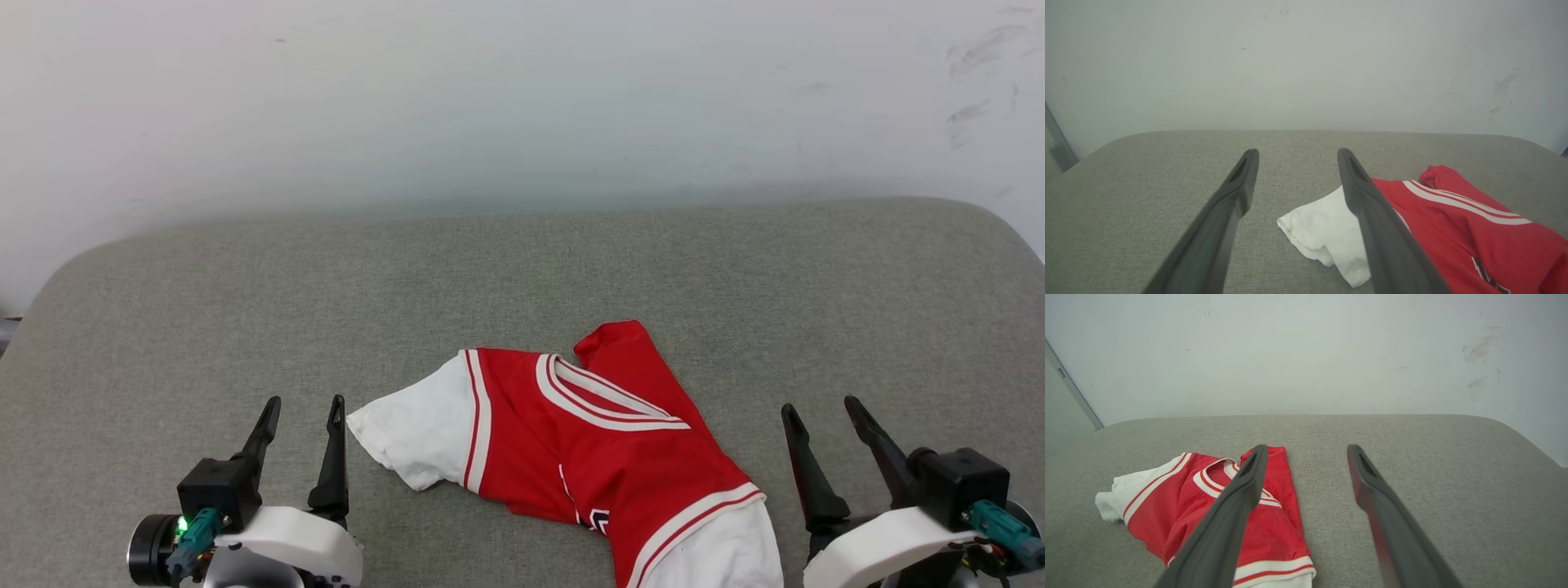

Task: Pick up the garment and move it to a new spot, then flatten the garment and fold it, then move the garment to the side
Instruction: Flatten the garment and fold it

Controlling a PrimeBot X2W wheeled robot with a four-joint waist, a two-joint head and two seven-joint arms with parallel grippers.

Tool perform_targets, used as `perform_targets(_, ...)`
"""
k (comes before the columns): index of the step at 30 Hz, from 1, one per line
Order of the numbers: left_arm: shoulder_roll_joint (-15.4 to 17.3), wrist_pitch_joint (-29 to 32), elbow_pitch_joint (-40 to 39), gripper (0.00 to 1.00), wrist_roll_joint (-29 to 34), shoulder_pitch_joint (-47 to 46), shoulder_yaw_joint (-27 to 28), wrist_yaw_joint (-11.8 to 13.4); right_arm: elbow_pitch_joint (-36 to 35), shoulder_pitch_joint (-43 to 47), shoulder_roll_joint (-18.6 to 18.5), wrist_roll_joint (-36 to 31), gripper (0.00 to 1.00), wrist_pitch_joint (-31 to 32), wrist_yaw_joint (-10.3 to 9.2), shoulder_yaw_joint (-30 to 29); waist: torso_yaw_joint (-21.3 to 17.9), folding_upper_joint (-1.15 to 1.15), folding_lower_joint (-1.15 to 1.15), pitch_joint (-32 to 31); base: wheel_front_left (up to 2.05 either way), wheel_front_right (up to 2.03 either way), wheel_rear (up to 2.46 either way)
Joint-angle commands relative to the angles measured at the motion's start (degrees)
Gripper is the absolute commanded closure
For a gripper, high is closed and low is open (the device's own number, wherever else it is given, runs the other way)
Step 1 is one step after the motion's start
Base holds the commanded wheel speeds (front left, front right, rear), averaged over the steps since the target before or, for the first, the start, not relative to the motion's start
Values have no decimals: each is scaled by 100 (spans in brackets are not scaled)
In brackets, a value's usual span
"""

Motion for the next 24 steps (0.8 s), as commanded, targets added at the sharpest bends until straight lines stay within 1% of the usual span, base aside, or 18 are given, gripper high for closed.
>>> perform_targets(1, -8, -14, -25, 0, -4, 35, 2, 18, 6, -49, 6, -3, 0, 31, -4, -54, -7, 0, 0, 14, 0, 0, 0)
perform_targets(4, -14, -14, -43, 0, -9, -17, -2, 36, 142, -34, 6, 115, 0, 315, -4, -188, 5, 0, 0, 49, 0, 0, 0)
perform_targets(5, -14, -14, -43, 0, -9, -17, -2, 36, 142, -34, 6, 115, 0, 315, -4, -188, 5, 0, 0, 49, 0, 0, 0)
perform_targets(8, -50, -14, -75, 0, -27, -93, -5, 34, 313, -18, -91, 253, 0, 873, -4, -414, 45, 0, 0, 102, 0, 0, 0)
perform_targets(9, -56, -14, -91, 0, -26, -103, -4, 28, 415, 35, -144, 322, 0, 1197, -4, -456, 63, 0, 0, 130, 0, 0, 0)
perform_targets(12, -89, -14, -132, 0, -10, -163, 3, 14, 503, -5, -424, 586, 0, 1925, -4, -467, 113, 0, 0, 268, 0, 0, 0)
perform_targets(15, -159, -14, -189, 0, -26, -220, 46, -1, 486, -128, -739, 895, 0, 2524, -4, -175, 147, 0, 0, 457, 0, 0, 0)
perform_targets(17, -194, -14, -215, 0, 11, -290, 71, -25, 423, -225, -950, 1078, 0, 2809, -4, 93, 183, 0, 0, 592, 0, 0, 0)
perform_targets(20, -275, -14, -230, 0, 71, -389, 93, -52, 363, -358, -1208, 1323, 0, 3114, -4, 503, 252, 0, 0, 769, 0, 0, 0)
perform_targets(24, -390, -14, -251, 0, 171, -526, 136, -100, 444, -561, -1471, 1598, 0, 3368, -4, 1017, 335, 0, 0, 1002, 0, 0, 0)
